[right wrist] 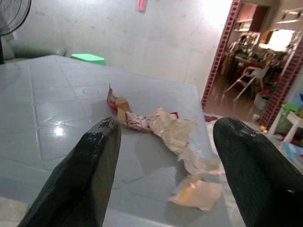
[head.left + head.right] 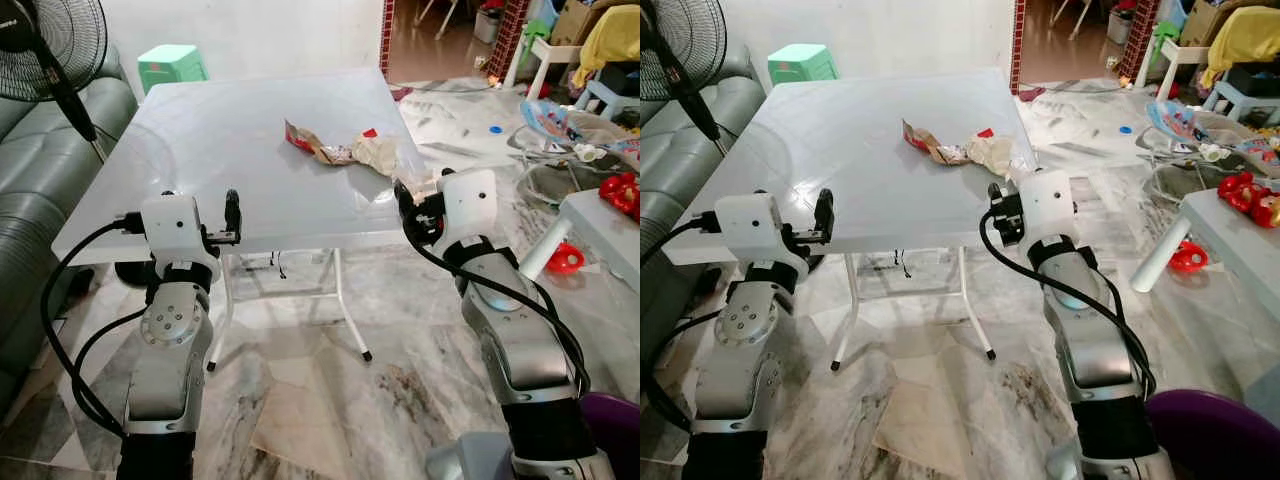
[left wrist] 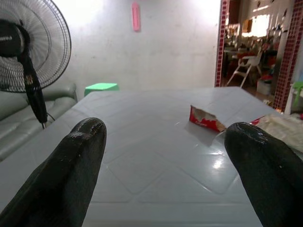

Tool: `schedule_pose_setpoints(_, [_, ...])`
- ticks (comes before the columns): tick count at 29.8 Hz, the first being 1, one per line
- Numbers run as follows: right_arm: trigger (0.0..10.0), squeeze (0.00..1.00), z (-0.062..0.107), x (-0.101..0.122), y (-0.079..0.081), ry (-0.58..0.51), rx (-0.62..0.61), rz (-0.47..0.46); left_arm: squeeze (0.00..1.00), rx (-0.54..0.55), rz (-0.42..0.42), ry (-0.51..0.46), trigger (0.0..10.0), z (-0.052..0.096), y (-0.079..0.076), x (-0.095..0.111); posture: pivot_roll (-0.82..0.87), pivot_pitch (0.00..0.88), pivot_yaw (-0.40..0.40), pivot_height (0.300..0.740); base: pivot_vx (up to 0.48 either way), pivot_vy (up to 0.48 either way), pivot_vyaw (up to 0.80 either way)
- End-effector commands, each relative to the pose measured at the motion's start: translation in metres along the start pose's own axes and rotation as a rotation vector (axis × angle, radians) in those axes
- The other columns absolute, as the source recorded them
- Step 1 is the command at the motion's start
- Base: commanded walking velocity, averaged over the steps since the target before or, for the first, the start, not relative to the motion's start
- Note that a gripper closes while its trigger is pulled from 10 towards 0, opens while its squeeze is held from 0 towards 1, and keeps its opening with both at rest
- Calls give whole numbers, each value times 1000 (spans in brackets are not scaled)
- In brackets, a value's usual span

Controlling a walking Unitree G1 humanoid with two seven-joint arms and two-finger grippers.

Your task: Picking trash to rubbish bin

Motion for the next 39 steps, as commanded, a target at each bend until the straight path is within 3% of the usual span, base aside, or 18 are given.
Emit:
schedule_pose_setpoints(1, [10000,0,-2,2,5,-11,12,2,0,-1,-6,-13,10000,-1,0,4,13,27,16,740,401,0,0])
schedule_pose_setpoints(21, [10000,0,0,-5,11,20,50,2,0,-2,-11,3,10000,0,-1,2,11,36,17,740,398,0,0])
schedule_pose_setpoints(32, [10000,0,6,-27,28,142,158,-33,0,16,-14,16,10000,2,1,-1,15,41,13,740,72,0,0])
schedule_pose_setpoints(39, [10000,0,17,-41,48,220,286,-67,0,11,-76,25,10000,9,0,-5,27,49,13,740,0,0,0])
Point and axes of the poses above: a point about 5 cm out from each wrist's last joint towards the gripper, its own z axis pointing back from the gripper into the wrist, its own x axis along the axis of the wrist's last joint, y = z × x, the point moved 2 cm from there along -z, pointing out of the wrist towards the gripper, and after that the axes turned 7 degrees about -z, right-handed, at the moved point
